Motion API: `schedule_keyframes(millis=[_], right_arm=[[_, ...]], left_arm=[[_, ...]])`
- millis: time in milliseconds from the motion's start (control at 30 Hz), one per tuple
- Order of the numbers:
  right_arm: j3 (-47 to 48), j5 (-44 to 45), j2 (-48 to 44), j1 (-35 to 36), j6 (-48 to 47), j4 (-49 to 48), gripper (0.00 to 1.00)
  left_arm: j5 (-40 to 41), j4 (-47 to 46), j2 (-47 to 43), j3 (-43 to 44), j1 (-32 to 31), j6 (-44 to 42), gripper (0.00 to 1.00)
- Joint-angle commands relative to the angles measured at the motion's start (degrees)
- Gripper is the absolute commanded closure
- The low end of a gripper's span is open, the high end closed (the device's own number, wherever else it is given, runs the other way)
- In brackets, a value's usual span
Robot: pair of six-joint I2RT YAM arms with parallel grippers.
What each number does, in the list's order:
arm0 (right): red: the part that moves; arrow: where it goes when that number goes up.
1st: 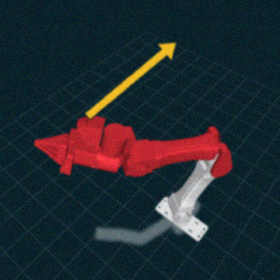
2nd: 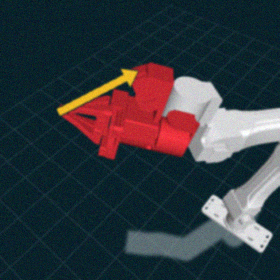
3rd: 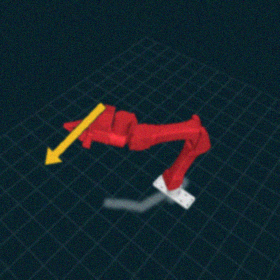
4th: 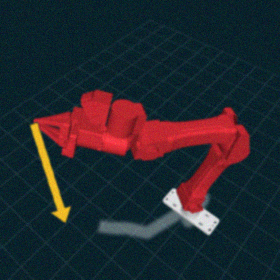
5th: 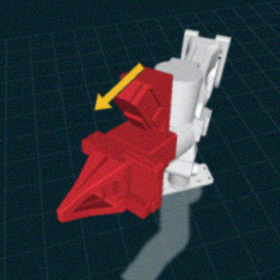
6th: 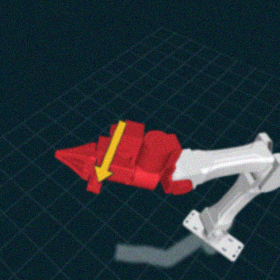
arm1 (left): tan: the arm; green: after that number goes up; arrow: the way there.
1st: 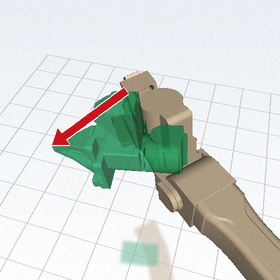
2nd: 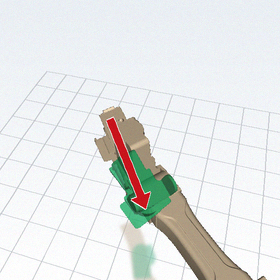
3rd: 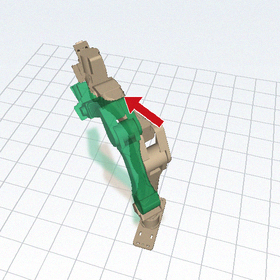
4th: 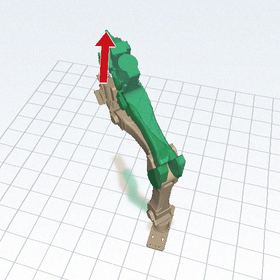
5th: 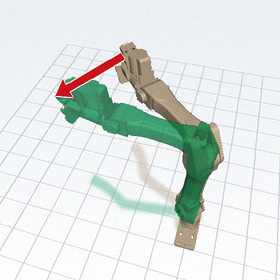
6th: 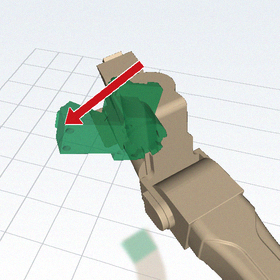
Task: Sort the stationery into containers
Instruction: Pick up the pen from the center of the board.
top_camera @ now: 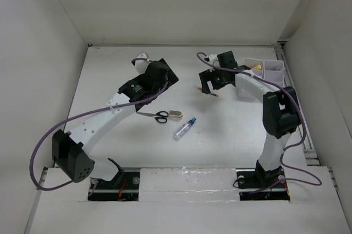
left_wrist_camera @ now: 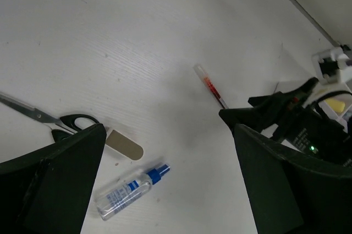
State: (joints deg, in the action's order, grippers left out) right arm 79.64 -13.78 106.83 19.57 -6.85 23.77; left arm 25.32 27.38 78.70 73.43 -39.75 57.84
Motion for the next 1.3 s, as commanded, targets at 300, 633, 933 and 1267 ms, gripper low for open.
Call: schedule_keyframes(millis=[300, 633, 933, 1267], right_arm=[[16.33, 2.7, 11.03, 2.22, -8.0, 13.14, 0.12], [20.11, 5.17, 17.1, 3.54, -10.02, 15.43, 0.3], [22.31, 10.35, 20.79, 6.18, -11.08, 15.96, 0.4], [26.27, 8.33, 24.74, 5.04, -12.13, 21.84, 0.76]], left_arm=[[-8.44, -4.34, -1.09, -3.73, -0.51, -12.14, 0.0], [-7.92, -4.88, -4.07, -5.84, -0.51, -14.51, 0.0], [-7.92, -4.35, -7.5, -8.74, -0.51, -15.04, 0.0], [-7.39, -4.35, -8.56, -9.27, -0.51, -15.57, 0.0]])
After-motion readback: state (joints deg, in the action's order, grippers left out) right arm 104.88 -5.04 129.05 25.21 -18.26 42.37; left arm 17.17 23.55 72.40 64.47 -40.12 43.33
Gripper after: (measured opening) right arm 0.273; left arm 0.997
